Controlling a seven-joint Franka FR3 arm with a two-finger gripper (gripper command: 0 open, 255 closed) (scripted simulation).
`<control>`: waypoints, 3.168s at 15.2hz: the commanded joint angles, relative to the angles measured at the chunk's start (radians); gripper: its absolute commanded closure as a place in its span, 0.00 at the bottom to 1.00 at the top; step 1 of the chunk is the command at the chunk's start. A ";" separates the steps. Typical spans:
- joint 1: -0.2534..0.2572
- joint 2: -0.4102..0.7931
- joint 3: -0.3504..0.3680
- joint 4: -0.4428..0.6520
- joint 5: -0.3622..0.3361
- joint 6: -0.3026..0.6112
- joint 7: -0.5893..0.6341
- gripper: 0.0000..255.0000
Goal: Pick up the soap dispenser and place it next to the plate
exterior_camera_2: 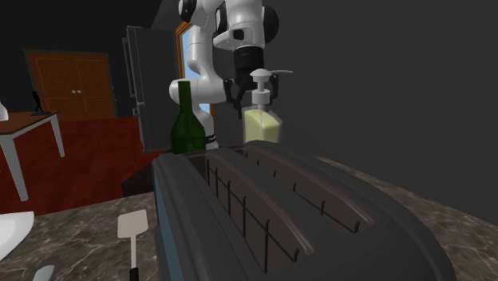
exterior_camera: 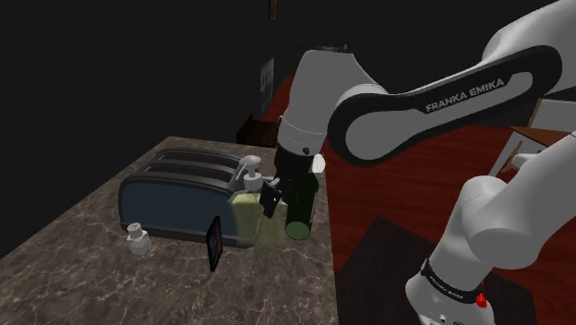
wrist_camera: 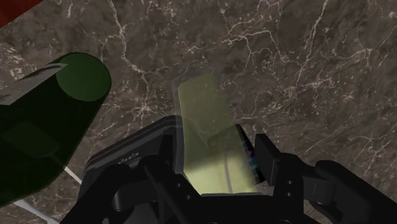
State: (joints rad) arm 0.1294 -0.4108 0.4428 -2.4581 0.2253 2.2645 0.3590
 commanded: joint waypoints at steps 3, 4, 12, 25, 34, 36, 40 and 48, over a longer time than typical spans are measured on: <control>-0.002 -0.022 -0.014 0.040 -0.002 -0.062 -0.005 1.00; -0.002 -0.026 -0.016 0.050 -0.003 -0.076 -0.005 1.00; -0.005 -0.051 -0.035 0.139 -0.011 -0.189 -0.003 1.00; -0.014 -0.057 -0.057 0.307 -0.029 -0.364 0.005 1.00; -0.022 -0.041 -0.067 0.429 -0.041 -0.471 0.013 1.00; -0.036 -0.033 -0.102 0.430 -0.050 -0.469 -0.034 1.00; -0.067 -0.004 -0.169 0.445 -0.068 -0.467 -0.125 1.00; -0.131 0.100 -0.289 0.529 -0.099 -0.469 -0.296 1.00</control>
State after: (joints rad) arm 0.0065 -0.3222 0.1695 -1.9406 0.1294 1.7984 0.0869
